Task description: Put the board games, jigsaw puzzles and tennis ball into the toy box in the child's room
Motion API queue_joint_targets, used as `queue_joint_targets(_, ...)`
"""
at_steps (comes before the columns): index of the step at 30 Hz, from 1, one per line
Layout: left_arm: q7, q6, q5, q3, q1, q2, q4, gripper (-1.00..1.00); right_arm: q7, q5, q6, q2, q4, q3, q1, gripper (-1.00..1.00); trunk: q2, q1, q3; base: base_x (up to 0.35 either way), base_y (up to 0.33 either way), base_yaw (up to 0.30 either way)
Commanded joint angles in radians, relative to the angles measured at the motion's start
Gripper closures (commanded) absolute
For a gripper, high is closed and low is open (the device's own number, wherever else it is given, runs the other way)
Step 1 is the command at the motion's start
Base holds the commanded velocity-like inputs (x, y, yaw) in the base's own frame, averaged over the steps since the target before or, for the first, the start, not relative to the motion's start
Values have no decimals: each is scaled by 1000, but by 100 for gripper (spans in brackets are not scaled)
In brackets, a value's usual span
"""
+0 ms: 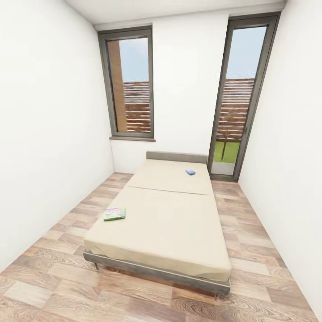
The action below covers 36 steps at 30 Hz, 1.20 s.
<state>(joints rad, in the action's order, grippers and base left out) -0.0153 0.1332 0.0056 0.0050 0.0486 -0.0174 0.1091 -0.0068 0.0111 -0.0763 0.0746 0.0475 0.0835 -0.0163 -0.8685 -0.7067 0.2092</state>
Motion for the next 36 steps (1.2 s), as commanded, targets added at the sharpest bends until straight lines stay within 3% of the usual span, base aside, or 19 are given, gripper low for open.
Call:
queue_joint_targets(1, -2, 1, 1, 1, 1, 0, 2, -100, -1, 1, -3, 1, 2, 8, -1, -100, 7, 4, -2, 0, 0, 0)
queue_joint_targets(13, -2, 78, -1, -1, 1, 1, 4, -100, 0, 1, -22, 1, 2, 56, -1, -100, 91, 50, -40, 0, 0, 0)
queue_joint_targets(36, -1, 113, -2, -1, 1, 5, 4, -100, -1, 1, -23, 2, 32, 69, -1, -100, 252, 138, -112, 0, 0, 0)
